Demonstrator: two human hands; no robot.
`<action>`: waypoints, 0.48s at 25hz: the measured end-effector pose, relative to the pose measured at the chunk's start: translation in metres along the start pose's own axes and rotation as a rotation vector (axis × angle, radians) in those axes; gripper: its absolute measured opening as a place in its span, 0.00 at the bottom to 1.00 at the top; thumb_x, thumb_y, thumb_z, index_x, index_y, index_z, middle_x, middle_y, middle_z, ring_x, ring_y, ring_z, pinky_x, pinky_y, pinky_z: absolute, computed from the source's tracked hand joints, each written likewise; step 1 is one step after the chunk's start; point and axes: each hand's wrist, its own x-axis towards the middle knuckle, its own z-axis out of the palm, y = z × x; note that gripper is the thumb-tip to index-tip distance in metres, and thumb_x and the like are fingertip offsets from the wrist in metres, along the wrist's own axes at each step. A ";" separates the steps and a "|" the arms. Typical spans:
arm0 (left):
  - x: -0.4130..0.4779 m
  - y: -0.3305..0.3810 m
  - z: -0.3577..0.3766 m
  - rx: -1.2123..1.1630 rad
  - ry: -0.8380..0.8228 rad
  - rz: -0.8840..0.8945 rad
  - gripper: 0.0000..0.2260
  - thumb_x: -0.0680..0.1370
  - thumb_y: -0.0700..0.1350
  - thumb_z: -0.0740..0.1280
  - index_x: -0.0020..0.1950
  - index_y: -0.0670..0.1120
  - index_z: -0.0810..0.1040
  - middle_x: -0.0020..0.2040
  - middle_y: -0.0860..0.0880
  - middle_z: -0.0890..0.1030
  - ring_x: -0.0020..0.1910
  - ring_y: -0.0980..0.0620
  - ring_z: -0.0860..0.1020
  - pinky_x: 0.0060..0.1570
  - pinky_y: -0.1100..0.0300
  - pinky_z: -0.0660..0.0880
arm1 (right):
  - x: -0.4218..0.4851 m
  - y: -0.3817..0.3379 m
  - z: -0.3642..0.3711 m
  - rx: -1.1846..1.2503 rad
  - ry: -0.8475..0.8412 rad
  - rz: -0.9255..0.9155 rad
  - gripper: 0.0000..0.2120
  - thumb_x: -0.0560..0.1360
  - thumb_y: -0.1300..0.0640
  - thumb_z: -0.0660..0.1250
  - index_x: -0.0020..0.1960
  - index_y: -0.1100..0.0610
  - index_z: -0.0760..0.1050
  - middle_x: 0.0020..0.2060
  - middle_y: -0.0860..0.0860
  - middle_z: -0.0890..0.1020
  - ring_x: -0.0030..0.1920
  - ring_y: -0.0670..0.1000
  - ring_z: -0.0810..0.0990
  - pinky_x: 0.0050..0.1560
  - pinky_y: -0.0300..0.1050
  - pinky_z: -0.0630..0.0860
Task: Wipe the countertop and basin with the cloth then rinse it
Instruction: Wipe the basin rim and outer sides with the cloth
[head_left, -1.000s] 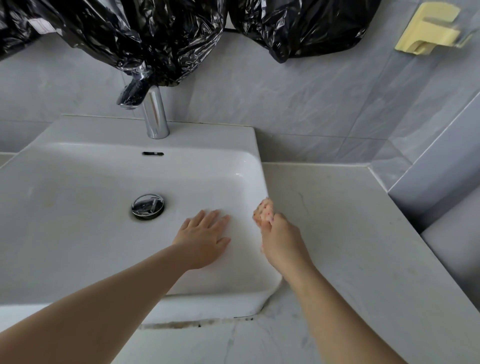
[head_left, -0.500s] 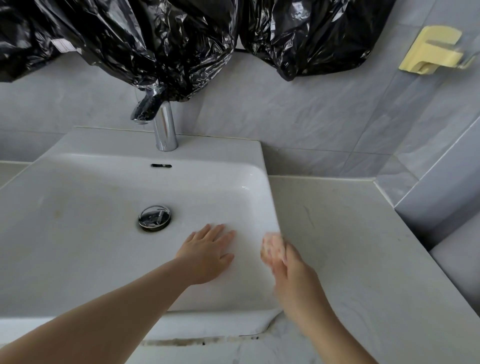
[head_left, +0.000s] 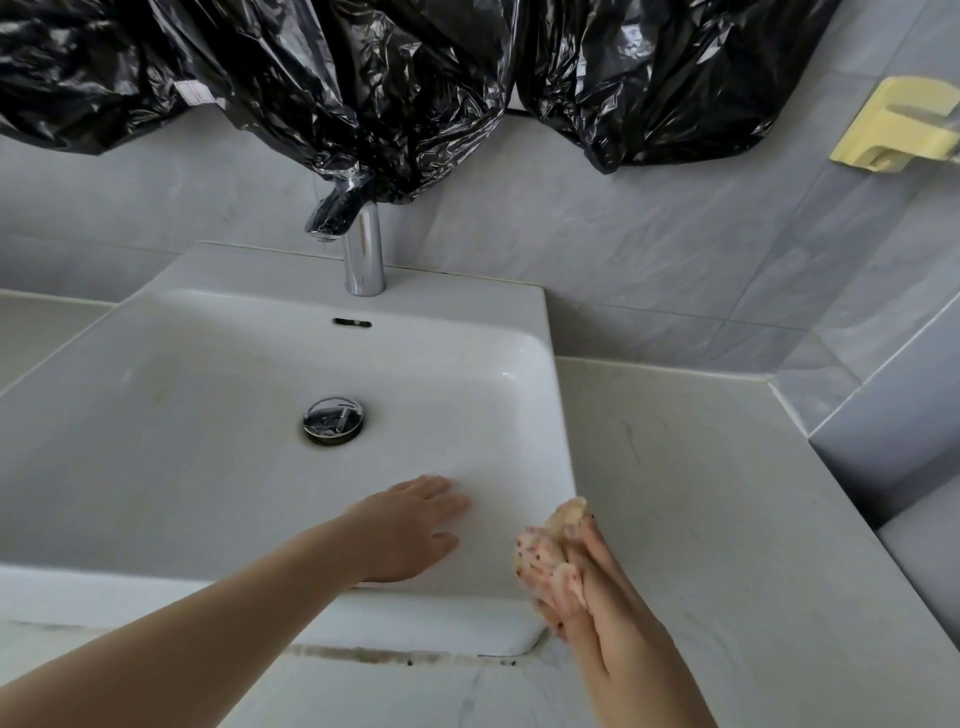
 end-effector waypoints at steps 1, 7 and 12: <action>-0.005 0.001 -0.001 -0.034 0.008 0.002 0.22 0.81 0.52 0.55 0.75 0.56 0.57 0.77 0.54 0.53 0.75 0.53 0.53 0.71 0.59 0.52 | -0.002 0.002 0.000 -0.066 0.011 -0.094 0.24 0.81 0.44 0.47 0.60 0.51 0.78 0.67 0.42 0.73 0.67 0.38 0.68 0.62 0.28 0.65; -0.022 -0.008 -0.006 -0.128 0.150 -0.145 0.17 0.79 0.53 0.54 0.51 0.43 0.77 0.52 0.46 0.78 0.53 0.47 0.75 0.52 0.56 0.72 | 0.021 -0.040 0.024 -0.294 -0.078 -0.381 0.20 0.80 0.48 0.51 0.41 0.49 0.79 0.35 0.42 0.81 0.37 0.47 0.80 0.39 0.42 0.73; -0.072 -0.028 -0.007 -0.017 0.293 -0.151 0.20 0.79 0.58 0.50 0.46 0.47 0.76 0.47 0.51 0.76 0.47 0.51 0.75 0.47 0.57 0.72 | 0.028 -0.011 -0.003 -0.300 -0.166 -0.434 0.14 0.78 0.49 0.54 0.44 0.47 0.77 0.33 0.42 0.80 0.33 0.48 0.79 0.38 0.39 0.71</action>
